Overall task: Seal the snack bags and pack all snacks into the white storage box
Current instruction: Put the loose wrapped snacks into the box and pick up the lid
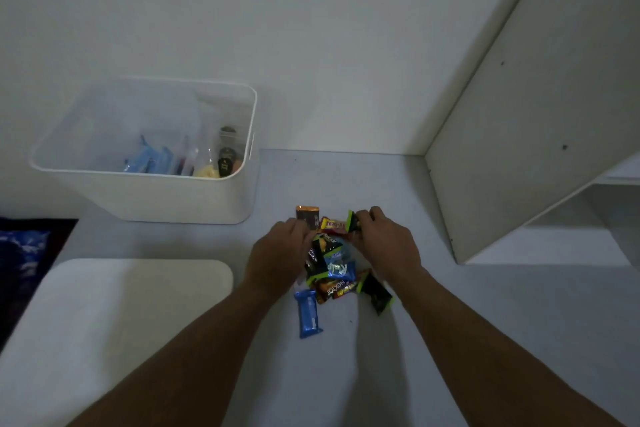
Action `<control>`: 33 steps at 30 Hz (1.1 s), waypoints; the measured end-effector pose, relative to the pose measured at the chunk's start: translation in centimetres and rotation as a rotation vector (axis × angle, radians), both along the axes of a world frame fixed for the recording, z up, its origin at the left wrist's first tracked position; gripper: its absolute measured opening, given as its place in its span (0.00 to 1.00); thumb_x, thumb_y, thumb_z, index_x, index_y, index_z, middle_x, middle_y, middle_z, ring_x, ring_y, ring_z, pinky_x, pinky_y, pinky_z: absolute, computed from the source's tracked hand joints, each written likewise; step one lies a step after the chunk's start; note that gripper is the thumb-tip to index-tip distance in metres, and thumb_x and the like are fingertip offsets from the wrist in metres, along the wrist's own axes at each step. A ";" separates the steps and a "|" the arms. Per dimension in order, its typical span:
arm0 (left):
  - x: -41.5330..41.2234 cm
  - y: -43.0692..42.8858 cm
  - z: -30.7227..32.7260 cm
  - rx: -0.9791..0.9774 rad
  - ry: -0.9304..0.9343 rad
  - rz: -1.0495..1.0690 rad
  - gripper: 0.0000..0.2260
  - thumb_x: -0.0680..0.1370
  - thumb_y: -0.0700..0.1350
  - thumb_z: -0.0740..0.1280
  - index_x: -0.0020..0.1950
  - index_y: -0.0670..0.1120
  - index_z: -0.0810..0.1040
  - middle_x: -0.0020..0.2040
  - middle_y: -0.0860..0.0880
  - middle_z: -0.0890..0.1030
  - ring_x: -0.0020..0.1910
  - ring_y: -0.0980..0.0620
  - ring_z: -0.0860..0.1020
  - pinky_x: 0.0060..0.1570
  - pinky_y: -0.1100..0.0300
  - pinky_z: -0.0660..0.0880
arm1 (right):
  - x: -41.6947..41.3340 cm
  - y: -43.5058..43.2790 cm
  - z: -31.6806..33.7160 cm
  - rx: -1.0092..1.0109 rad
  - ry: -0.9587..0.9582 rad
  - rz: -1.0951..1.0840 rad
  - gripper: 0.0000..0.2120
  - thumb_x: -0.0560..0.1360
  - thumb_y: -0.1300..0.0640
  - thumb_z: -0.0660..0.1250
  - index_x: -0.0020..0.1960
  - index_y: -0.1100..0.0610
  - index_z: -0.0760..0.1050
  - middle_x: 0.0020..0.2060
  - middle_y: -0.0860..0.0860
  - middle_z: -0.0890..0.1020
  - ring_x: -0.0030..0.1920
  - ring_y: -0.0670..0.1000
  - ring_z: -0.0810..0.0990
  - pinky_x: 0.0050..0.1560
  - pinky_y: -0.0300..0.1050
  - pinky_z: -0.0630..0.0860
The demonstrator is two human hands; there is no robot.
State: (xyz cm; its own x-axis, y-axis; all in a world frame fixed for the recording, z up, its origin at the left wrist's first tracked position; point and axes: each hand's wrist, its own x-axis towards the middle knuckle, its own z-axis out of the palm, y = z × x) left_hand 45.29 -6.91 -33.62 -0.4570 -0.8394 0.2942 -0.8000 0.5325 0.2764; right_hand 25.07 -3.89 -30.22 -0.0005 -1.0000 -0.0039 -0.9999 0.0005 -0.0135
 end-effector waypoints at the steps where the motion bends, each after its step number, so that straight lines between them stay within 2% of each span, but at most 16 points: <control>1: 0.2 -0.3 0.9 -0.029 0.025 -0.007 0.13 0.82 0.50 0.56 0.45 0.46 0.76 0.39 0.50 0.77 0.35 0.51 0.75 0.29 0.60 0.72 | 0.1 -0.5 1.0 -0.021 -0.024 -0.004 0.16 0.77 0.50 0.65 0.58 0.61 0.74 0.49 0.56 0.77 0.40 0.59 0.81 0.32 0.46 0.68; 3: 0.7 -1.0 3.6 -0.057 0.059 0.007 0.12 0.82 0.51 0.56 0.45 0.47 0.75 0.40 0.50 0.76 0.37 0.51 0.74 0.31 0.59 0.70 | 0.6 -1.5 3.2 -0.063 -0.029 -0.021 0.14 0.78 0.52 0.62 0.60 0.60 0.73 0.52 0.55 0.77 0.42 0.59 0.80 0.33 0.46 0.68; 6: 2.2 -2.3 8.4 -0.060 0.096 0.055 0.11 0.83 0.52 0.55 0.47 0.49 0.73 0.43 0.51 0.75 0.42 0.51 0.73 0.36 0.57 0.70 | 2.3 -3.4 6.9 -0.135 -0.095 -0.052 0.12 0.78 0.53 0.60 0.58 0.58 0.74 0.49 0.54 0.77 0.40 0.58 0.79 0.33 0.44 0.68; 10: 6.1 -4.8 13.8 -0.128 0.188 0.118 0.12 0.82 0.52 0.55 0.45 0.48 0.72 0.41 0.50 0.76 0.40 0.48 0.75 0.36 0.54 0.71 | 6.0 -6.3 11.9 -0.193 -0.234 -0.048 0.12 0.77 0.52 0.61 0.55 0.57 0.74 0.45 0.54 0.76 0.42 0.57 0.78 0.35 0.46 0.70; 15: 12.5 -8.9 18.3 -0.186 0.235 0.256 0.12 0.83 0.51 0.55 0.44 0.47 0.71 0.41 0.47 0.76 0.41 0.45 0.74 0.39 0.51 0.72 | 12.7 -10.3 15.8 -0.189 -0.403 0.001 0.12 0.75 0.51 0.63 0.53 0.58 0.76 0.45 0.54 0.78 0.45 0.56 0.78 0.40 0.48 0.75; 19: 17.4 -12.0 19.1 -0.161 0.286 0.366 0.12 0.83 0.51 0.55 0.45 0.46 0.71 0.42 0.47 0.76 0.41 0.46 0.74 0.39 0.51 0.71 | 18.4 -13.3 16.2 -0.169 -0.536 0.022 0.13 0.75 0.51 0.65 0.54 0.57 0.77 0.45 0.53 0.81 0.44 0.54 0.79 0.42 0.49 0.78; 23: 20.7 -14.4 18.0 -0.145 0.339 0.403 0.13 0.83 0.52 0.54 0.44 0.46 0.70 0.41 0.48 0.75 0.39 0.47 0.73 0.38 0.51 0.71 | 22.2 -15.4 14.2 -0.092 -0.573 0.019 0.13 0.75 0.49 0.65 0.55 0.55 0.77 0.46 0.53 0.82 0.45 0.54 0.79 0.45 0.49 0.78; 28: 22.1 -16.2 16.8 -0.118 0.367 0.426 0.12 0.84 0.51 0.55 0.44 0.48 0.69 0.41 0.50 0.74 0.39 0.51 0.72 0.38 0.58 0.65 | 24.8 -16.8 11.6 0.010 -0.571 0.028 0.13 0.74 0.48 0.66 0.55 0.55 0.78 0.48 0.53 0.82 0.47 0.54 0.80 0.50 0.52 0.79; 31: 21.8 -17.0 16.3 -0.085 0.384 0.404 0.11 0.84 0.51 0.55 0.45 0.48 0.69 0.42 0.50 0.74 0.39 0.51 0.72 0.39 0.57 0.66 | 24.6 -17.0 10.9 0.129 -0.535 0.029 0.18 0.73 0.41 0.67 0.56 0.51 0.80 0.51 0.49 0.81 0.48 0.50 0.79 0.52 0.48 0.77; 33: 21.3 -17.6 16.0 -0.064 0.389 0.390 0.13 0.84 0.51 0.54 0.46 0.46 0.71 0.42 0.49 0.75 0.40 0.50 0.73 0.39 0.54 0.69 | 23.9 -17.0 11.1 0.122 -0.522 0.024 0.18 0.75 0.41 0.65 0.58 0.51 0.80 0.53 0.47 0.82 0.49 0.50 0.79 0.51 0.45 0.74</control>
State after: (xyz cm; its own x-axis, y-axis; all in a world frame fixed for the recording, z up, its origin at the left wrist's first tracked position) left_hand 66.59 -24.48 -17.63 0.0372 -0.8994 0.4355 -0.7866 0.2424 0.5679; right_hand 49.02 -20.89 -19.09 0.0554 -0.9920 -0.1133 -0.8599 0.0102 -0.5104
